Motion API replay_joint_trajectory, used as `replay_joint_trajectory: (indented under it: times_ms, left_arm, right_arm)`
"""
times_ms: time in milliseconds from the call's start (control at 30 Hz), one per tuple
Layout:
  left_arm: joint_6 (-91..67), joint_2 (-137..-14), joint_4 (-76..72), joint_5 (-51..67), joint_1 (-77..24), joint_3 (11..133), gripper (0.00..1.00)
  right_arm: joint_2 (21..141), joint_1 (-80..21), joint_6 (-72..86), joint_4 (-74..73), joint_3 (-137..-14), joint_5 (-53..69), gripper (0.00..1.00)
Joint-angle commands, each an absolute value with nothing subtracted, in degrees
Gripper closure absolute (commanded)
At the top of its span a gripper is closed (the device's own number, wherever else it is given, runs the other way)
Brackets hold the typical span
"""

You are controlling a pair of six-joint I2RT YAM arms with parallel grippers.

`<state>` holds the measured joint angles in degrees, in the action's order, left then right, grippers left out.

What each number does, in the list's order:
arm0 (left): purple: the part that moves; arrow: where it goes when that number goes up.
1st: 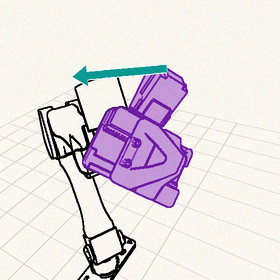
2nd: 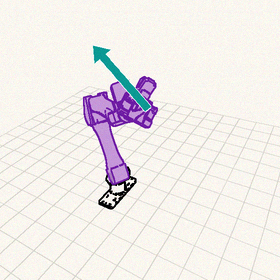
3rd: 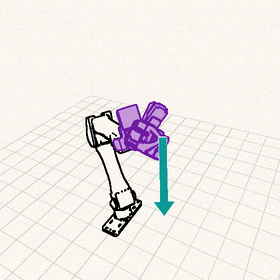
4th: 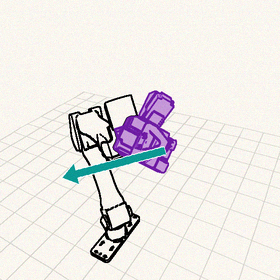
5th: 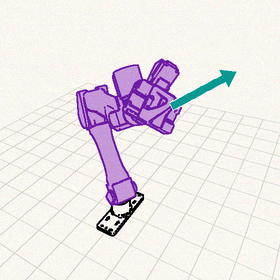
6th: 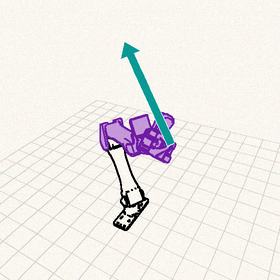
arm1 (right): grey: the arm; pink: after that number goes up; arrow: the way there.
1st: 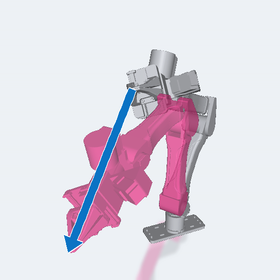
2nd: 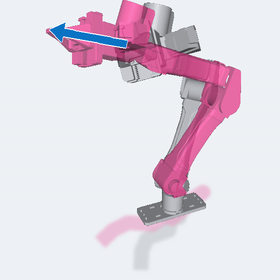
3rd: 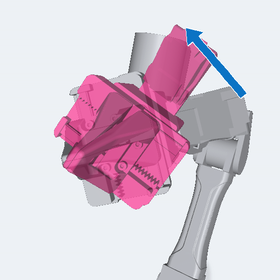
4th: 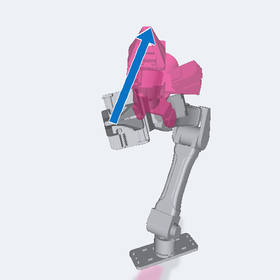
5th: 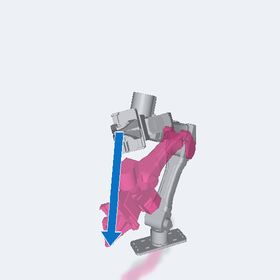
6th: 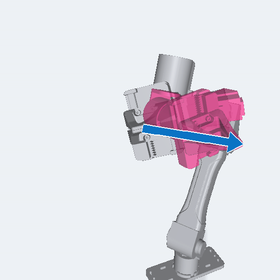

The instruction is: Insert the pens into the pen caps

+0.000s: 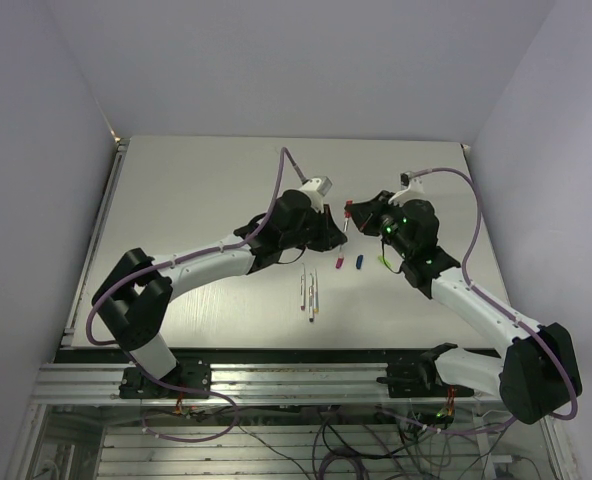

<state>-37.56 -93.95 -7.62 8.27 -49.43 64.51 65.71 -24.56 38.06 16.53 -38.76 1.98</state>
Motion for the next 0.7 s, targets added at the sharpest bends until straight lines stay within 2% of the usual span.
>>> replay_joint_trajectory:
  times_ms: [0,300,667]
  left_arm:
    - [-39.13,-93.85,-17.1,6.48,-48.66,63.78,0.93]
    - [-38.73,-94.03,-21.71,2.5,-45.2,65.2,0.93]
    - [-39.17,-94.97,-25.83,3.18,-40.78,67.81,0.93]
  right_arm:
    - [66.63,-24.7,36.05,15.44,-37.85,9.52,1.0]
    - [68.66,-24.77,33.6,9.23,-38.67,12.77,1.0]
    - [71.29,-26.31,32.0,3.95,-38.87,11.43,1.0]
